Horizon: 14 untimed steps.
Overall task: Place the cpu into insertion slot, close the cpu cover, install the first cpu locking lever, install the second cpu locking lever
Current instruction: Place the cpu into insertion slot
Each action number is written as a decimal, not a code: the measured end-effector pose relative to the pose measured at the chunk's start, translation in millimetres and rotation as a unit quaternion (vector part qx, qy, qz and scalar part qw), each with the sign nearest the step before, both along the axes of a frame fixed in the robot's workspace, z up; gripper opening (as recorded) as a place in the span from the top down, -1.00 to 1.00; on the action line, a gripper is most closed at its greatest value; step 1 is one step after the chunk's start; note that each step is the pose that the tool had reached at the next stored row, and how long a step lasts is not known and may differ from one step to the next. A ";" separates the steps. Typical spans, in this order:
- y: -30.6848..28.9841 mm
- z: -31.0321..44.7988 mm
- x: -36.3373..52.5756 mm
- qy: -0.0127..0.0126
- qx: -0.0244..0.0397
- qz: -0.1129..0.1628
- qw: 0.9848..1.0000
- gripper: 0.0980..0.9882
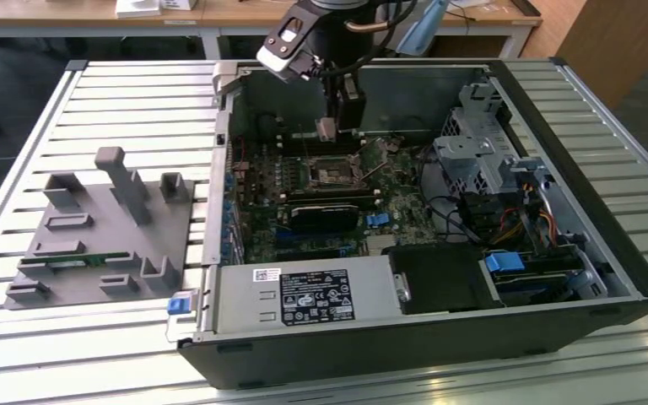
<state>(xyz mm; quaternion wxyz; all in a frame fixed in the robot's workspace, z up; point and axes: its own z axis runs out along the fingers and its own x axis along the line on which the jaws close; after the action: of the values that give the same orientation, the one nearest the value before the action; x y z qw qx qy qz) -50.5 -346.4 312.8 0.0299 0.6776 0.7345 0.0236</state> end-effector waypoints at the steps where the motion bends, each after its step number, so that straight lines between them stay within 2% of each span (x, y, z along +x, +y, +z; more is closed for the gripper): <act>1: 0.0 -0.9 0.0 0.000 0.000 -0.005 1.000 0.00; 4: 0.2 -3.0 0.1 0.000 0.000 -0.016 1.000 0.00; 14: 0.2 -6.0 0.0 0.000 0.000 -0.016 1.000 0.00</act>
<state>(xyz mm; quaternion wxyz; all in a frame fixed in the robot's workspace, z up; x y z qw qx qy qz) -50.5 -346.2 306.8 0.0302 0.6893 0.7235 0.0229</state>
